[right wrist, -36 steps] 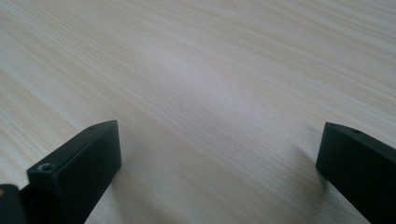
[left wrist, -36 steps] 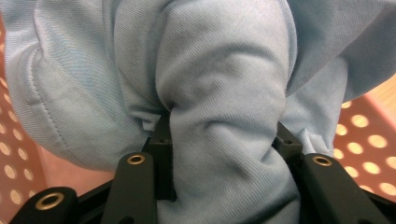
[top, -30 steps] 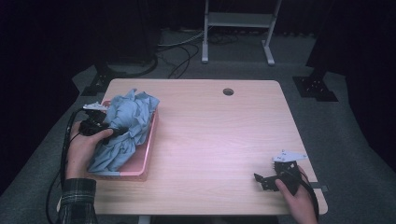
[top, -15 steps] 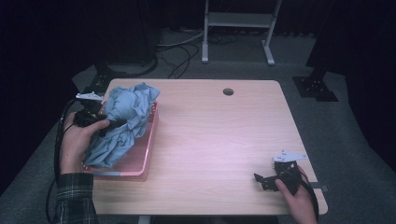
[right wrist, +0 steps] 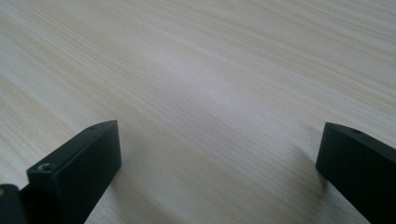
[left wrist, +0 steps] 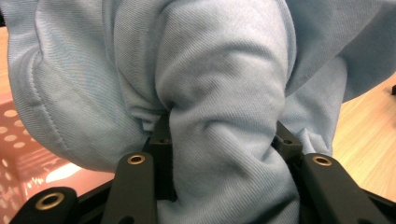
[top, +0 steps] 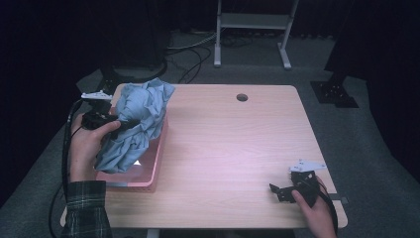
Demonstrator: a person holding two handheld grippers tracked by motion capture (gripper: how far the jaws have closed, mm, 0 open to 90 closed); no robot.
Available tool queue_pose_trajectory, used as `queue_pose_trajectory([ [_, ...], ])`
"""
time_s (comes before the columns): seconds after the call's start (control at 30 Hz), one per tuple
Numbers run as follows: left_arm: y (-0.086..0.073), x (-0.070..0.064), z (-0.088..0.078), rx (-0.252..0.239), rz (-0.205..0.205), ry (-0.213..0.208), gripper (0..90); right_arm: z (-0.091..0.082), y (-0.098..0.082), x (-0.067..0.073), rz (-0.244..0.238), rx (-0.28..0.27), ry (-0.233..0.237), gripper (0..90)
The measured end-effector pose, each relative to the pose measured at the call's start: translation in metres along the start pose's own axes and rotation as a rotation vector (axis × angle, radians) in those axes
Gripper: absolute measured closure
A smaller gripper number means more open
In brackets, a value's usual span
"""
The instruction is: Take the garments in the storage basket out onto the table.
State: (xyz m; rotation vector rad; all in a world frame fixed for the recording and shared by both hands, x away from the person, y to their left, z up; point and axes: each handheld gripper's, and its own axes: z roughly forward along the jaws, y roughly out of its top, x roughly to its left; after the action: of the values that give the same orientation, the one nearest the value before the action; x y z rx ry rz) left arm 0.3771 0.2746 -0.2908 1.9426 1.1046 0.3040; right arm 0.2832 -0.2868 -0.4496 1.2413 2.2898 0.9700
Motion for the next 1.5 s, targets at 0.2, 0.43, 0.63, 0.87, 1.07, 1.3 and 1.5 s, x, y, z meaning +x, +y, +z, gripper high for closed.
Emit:
queue_pose_trajectory([
  [0.2,0.004,-0.007,-0.006,-0.025,0.006,0.011,55.5,0.0,0.0,0.0,0.001,0.0,0.0,0.0],
  [0.43,0.01,-0.017,-0.008,-0.053,0.011,0.016,55.5,0.0,0.0,0.0,0.0,-0.001,0.0,0.0],
  [0.63,0.017,-0.033,-0.004,-0.053,0.04,-0.013,55.5,0.0,0.0,0.0,-0.001,-0.001,0.0,0.0],
  [0.87,0.024,-0.049,0.006,-0.046,0.071,-0.034,55.4,0.0,0.0,0.0,-0.002,0.0,0.0,0.0],
  [1.07,0.028,-0.058,0.015,-0.039,0.079,-0.051,55.5,0.0,0.0,0.0,-0.001,0.0,0.0,0.0],
  [1.3,0.032,-0.068,0.023,-0.04,0.092,-0.079,55.5,0.0,0.0,0.0,-0.001,0.0,0.0,0.0],
  [1.5,0.034,-0.075,0.029,-0.041,0.103,-0.092,55.5,0.0,0.0,0.0,0.0,0.0,0.0,0.0],
])
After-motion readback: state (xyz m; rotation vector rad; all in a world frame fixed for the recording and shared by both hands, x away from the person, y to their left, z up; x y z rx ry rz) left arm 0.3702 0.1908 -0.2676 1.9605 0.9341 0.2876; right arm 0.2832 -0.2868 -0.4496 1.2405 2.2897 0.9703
